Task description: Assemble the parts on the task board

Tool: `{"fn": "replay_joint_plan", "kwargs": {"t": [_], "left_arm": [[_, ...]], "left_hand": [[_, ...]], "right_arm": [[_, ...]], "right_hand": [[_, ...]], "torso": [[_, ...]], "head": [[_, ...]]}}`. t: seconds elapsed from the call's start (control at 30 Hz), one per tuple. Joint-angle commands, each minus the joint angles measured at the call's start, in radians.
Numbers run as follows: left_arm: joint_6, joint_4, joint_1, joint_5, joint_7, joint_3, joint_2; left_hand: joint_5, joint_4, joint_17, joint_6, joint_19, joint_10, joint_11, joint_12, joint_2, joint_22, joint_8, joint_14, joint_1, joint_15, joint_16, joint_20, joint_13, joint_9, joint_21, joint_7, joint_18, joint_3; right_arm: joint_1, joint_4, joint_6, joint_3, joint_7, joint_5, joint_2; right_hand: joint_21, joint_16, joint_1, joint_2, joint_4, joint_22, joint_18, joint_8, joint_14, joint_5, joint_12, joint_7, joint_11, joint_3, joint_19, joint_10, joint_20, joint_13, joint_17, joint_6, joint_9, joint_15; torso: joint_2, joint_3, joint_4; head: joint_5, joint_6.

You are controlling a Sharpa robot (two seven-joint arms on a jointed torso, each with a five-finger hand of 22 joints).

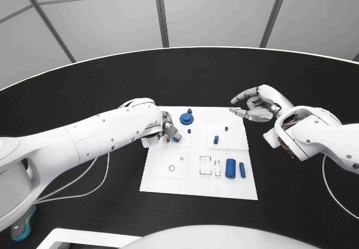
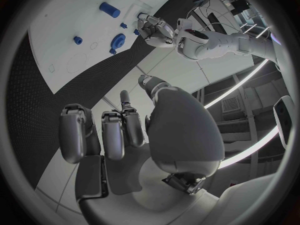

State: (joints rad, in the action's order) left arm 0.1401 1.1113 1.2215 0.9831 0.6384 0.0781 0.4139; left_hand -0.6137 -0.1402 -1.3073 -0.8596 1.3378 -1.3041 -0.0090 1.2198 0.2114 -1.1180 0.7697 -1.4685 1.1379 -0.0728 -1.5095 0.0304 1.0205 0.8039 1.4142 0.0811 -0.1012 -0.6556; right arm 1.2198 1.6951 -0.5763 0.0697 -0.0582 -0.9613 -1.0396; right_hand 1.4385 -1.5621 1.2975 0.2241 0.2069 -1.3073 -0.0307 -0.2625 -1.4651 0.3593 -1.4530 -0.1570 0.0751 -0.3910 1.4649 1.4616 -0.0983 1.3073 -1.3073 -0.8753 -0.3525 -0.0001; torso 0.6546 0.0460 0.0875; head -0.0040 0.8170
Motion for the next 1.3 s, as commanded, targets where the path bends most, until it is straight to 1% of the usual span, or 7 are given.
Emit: {"fn": "replay_joint_plan", "kwargs": {"t": [0.03,0.23,0.47,0.67,0.83,1.13,1.3], "left_arm": [[-0.004,-0.001,0.0,-0.007,0.002,0.0,0.0],[-0.008,-0.004,0.0,-0.02,0.003,0.0,0.0],[-0.005,-0.002,0.0,-0.031,0.001,0.0,0.002],[0.0,0.0,0.0,-0.048,0.003,0.0,0.005],[0.002,0.001,0.0,-0.054,0.004,0.0,0.007],[-0.006,0.002,0.0,-0.056,0.007,0.0,0.012],[-0.013,0.001,0.0,-0.057,0.009,0.0,0.012]], "left_hand": [[0.014,0.171,-0.144,0.026,-0.003,0.015,0.0,-0.01,-0.025,0.005,-0.009,-0.07,0.008,0.001,0.001,0.005,-0.009,0.004,-0.007,-0.009,0.009,-0.178],[0.022,0.158,-0.143,0.043,-0.008,0.023,0.004,-0.014,-0.041,0.013,-0.011,-0.07,0.004,0.006,0.002,0.009,-0.018,0.01,-0.012,-0.006,0.007,-0.153],[0.022,0.15,-0.143,0.061,-0.011,0.035,0.009,-0.022,-0.051,0.016,-0.021,-0.069,0.006,0.01,0.002,0.012,-0.032,0.011,-0.015,-0.001,0.007,-0.13],[0.019,0.143,-0.143,0.068,-0.014,0.043,0.011,-0.027,-0.061,0.022,-0.027,-0.069,0.006,0.012,0.002,0.014,-0.038,0.01,-0.018,0.002,0.006,-0.126],[0.018,0.136,-0.142,0.073,-0.017,0.051,0.014,-0.031,-0.068,0.026,-0.032,-0.069,0.005,0.014,0.003,0.015,-0.045,0.009,-0.02,0.004,0.005,-0.124],[0.015,0.12,-0.14,0.09,-0.022,0.066,0.021,-0.036,-0.084,0.034,-0.044,-0.068,0.003,0.02,0.004,0.02,-0.054,0.008,-0.024,0.012,0.004,-0.12],[0.015,0.119,-0.14,0.09,-0.022,0.067,0.021,-0.036,-0.085,0.034,-0.044,-0.068,0.003,0.021,0.004,0.02,-0.055,0.008,-0.024,0.012,0.004,-0.12]], "right_arm": [[0.0,0.0,0.0,0.0,0.0,0.0,0.0],[0.0,-0.001,0.002,0.0,0.0,0.0,0.0],[0.0,-0.001,0.003,0.0,-0.001,0.0,0.0],[0.0,-0.001,0.004,0.0,-0.002,0.0,-0.002],[0.0,0.0,0.004,0.0,-0.002,0.0,-0.002],[0.0,0.0,0.005,0.0,-0.003,0.0,-0.003],[0.0,0.001,0.005,0.0,-0.003,0.0,-0.003]], "right_hand": [[-0.004,0.003,0.006,-0.005,0.005,-0.154,-0.005,-0.005,-0.1,0.006,-0.003,0.001,-0.005,-0.003,0.056,0.007,0.007,0.154,-0.242,-0.008,0.001,-0.007],[-0.004,0.003,0.006,-0.006,0.005,-0.154,-0.005,-0.005,-0.1,0.008,-0.003,0.001,-0.005,-0.003,0.056,0.007,0.007,0.153,-0.242,-0.008,0.001,-0.007],[-0.004,0.003,0.006,-0.006,0.005,-0.154,-0.005,-0.005,-0.1,0.01,-0.003,0.001,-0.005,-0.003,0.055,0.007,0.007,0.154,-0.242,-0.009,0.001,-0.007],[-0.004,0.003,0.006,-0.006,0.005,-0.154,-0.005,-0.005,-0.1,0.01,-0.003,0.001,-0.005,-0.003,0.055,0.007,0.007,0.154,-0.242,-0.009,0.001,-0.007],[-0.004,0.003,0.006,-0.006,0.005,-0.154,-0.005,-0.006,-0.1,0.012,-0.003,0.001,-0.005,-0.004,0.056,0.007,0.007,0.154,-0.242,-0.009,0.001,-0.007],[-0.004,0.003,0.006,-0.006,0.005,-0.154,-0.005,-0.006,-0.1,0.012,-0.003,0.001,-0.005,-0.004,0.056,0.007,0.007,0.154,-0.242,-0.009,0.001,-0.007],[-0.004,0.003,0.006,-0.006,0.005,-0.154,-0.005,-0.006,-0.1,0.012,-0.003,0.001,-0.005,-0.004,0.056,0.007,0.007,0.154,-0.242,-0.009,0.001,-0.007]], "torso": [[0.0,-0.0002,0.0008],[0.0,-0.0003,0.0007],[0.001,-0.0006,0.0008],[0.0,-0.001,0.0018],[0.0,-0.0014,0.0011],[0.0,-0.0011,0.0011],[0.001,-0.0012,0.0012]], "head": [[0.0,0.001],[0.0,0.002],[0.0,0.003],[-0.001,0.004],[0.0,0.004],[0.0,0.004],[0.0,0.004]]}}
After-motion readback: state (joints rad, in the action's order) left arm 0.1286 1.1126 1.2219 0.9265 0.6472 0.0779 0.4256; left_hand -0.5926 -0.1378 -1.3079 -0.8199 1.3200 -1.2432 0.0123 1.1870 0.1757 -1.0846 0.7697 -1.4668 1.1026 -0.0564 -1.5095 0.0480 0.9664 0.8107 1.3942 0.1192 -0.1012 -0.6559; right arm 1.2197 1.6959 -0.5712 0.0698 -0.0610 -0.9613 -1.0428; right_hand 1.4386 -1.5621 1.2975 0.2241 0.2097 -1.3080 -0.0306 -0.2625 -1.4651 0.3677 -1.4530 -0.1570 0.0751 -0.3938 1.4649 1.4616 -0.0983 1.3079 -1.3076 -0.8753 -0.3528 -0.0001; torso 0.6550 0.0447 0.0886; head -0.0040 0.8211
